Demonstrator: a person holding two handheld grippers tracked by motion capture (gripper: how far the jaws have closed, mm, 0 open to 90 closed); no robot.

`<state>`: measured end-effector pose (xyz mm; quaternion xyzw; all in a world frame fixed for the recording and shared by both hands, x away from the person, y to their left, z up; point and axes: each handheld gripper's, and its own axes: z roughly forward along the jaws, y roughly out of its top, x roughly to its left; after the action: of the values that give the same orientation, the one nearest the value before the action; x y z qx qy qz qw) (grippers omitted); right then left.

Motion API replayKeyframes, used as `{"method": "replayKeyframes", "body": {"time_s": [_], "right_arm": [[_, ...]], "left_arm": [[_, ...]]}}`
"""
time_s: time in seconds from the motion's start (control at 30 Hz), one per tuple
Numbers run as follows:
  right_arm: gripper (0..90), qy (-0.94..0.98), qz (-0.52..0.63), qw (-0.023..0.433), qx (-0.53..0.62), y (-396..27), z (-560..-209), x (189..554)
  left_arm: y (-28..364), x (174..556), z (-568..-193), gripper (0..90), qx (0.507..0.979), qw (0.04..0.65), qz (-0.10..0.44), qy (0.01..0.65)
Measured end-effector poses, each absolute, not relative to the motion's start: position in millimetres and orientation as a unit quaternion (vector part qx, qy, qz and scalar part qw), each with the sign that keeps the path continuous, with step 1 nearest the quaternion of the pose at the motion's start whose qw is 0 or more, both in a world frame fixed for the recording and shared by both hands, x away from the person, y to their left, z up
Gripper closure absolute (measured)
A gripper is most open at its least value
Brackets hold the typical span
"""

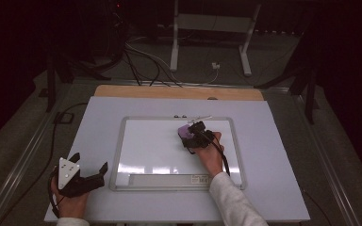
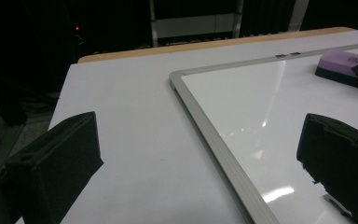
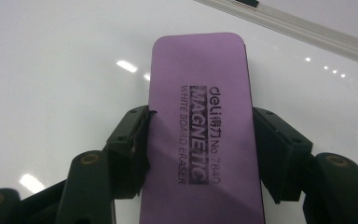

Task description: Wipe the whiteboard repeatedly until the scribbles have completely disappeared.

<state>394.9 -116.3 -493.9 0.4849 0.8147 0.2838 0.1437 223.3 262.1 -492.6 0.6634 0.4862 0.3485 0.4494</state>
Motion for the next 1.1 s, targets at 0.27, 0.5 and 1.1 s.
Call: {"method": "replayKeyframes", "body": {"time_s": [0.27,0.5,1.1], "right_arm": [[41.0,0.842,0.294,0.127,0.435,-87.1,-494.1,380.7],[41.0,0.860,0.299,0.109,0.400,-68.2,-493.6,370.1],[41.0,0.806,0.285,0.151,0.497,-131.8,-494.6,394.8]], "left_arm": [[261.5,223.2,-492.4,0.4,0.663,0.450,0.349,0.485],[261.8,222.9,-492.1,0.4,0.664,0.450,0.349,0.485],[262.3,222.9,-492.4,0.4,0.662,0.451,0.349,0.486]]}}
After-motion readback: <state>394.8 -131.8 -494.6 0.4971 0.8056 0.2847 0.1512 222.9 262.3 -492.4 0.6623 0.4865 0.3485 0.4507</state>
